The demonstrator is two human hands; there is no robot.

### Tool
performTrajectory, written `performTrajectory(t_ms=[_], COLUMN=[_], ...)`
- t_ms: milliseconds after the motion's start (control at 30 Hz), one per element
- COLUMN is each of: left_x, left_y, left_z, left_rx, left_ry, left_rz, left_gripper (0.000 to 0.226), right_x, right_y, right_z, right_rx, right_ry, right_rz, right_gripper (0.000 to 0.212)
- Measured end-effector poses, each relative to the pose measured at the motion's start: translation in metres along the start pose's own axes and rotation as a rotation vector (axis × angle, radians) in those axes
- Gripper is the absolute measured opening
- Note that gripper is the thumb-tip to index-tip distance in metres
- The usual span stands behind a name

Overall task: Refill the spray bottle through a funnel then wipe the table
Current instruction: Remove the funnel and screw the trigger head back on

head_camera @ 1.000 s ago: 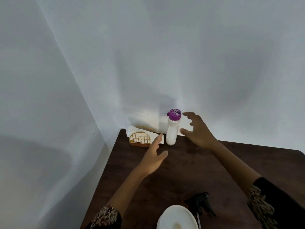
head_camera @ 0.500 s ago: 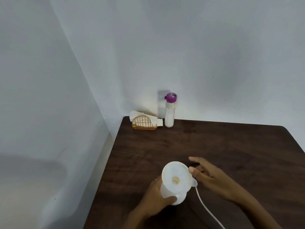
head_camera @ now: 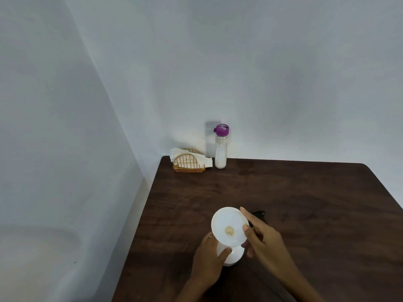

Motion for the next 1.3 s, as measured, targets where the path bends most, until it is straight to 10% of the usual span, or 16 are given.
performTrajectory(t_ms=[833, 1300], left_x=[0.0, -0.021], left_y=[0.002, -0.064], left_z=[-0.003, 0.033], left_rx=[0.005, 0.218], left_ry=[0.026, 0.028], left_rz=[0.011, -0.166], left_gripper=[0.06, 0.025], right_x=[-0.002, -0.004], right_y=[0.002, -0.011], right_z=[0.006, 0.005], right_rx=[0.074, -0.354], right_ry=[-0.059, -0.001], right_rz=[0.073, 0.14], right_gripper=[0.04, 0.029])
Point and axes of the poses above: each hand's wrist, its own x-axis away from the middle knuckle, its own y-axis out of the palm, z = x × y, the point moved 4 cm from there along -x, towards the middle knuckle, and after that the axes turned 5 degrees about y, right-handed, at the moved point
